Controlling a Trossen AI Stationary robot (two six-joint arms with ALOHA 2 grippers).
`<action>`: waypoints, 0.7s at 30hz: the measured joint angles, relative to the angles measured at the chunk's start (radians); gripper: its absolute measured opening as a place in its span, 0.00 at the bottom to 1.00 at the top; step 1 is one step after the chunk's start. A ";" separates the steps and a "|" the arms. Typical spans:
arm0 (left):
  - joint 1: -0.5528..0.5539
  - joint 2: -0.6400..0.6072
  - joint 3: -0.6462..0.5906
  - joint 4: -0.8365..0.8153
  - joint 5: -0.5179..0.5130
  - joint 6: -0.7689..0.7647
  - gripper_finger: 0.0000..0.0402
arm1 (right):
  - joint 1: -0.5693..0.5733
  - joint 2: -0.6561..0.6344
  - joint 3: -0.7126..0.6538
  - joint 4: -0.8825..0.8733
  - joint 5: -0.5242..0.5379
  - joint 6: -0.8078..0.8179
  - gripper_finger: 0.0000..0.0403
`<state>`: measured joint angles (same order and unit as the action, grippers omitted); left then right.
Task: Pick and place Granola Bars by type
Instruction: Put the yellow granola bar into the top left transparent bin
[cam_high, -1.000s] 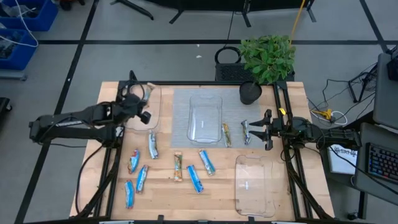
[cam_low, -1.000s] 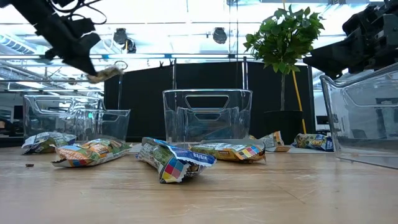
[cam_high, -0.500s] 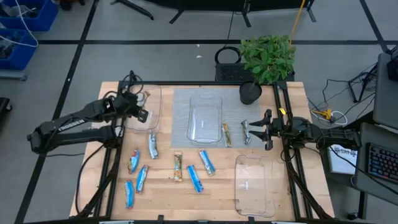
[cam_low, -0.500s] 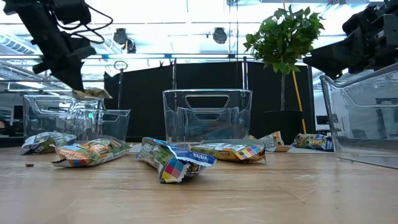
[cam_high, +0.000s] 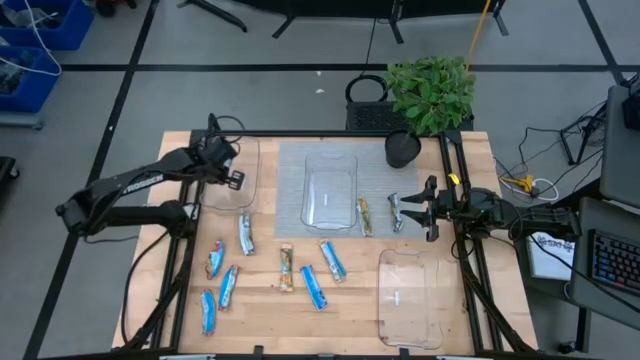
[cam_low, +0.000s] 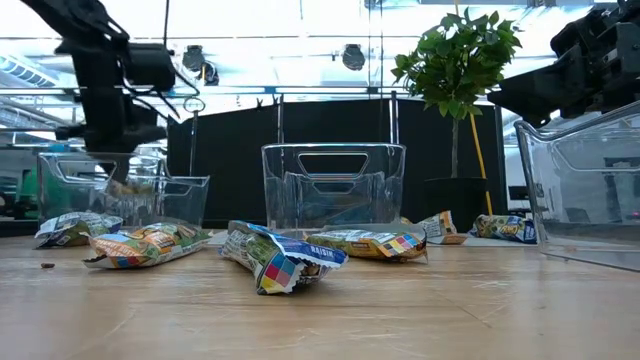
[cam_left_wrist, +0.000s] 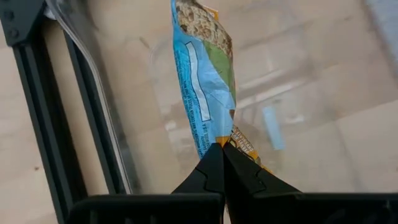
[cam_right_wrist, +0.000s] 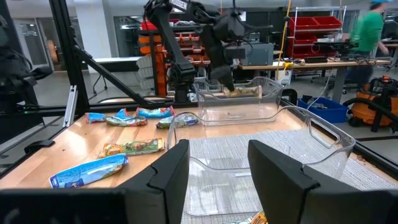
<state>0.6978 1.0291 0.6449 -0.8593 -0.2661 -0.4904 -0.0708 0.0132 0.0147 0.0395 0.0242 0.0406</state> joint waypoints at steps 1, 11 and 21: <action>0.005 0.017 0.000 0.000 -0.001 0.000 0.00 | 0.000 0.000 0.000 0.000 0.000 0.000 0.39; 0.023 0.103 0.000 0.003 -0.004 0.018 0.01 | 0.000 0.000 0.000 0.000 0.000 0.000 0.39; 0.023 0.103 0.000 0.006 -0.005 0.017 0.02 | 0.000 0.000 0.000 0.000 0.000 0.000 0.39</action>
<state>0.7204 1.1324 0.6449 -0.8536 -0.2707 -0.4732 -0.0708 0.0135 0.0147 0.0395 0.0242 0.0403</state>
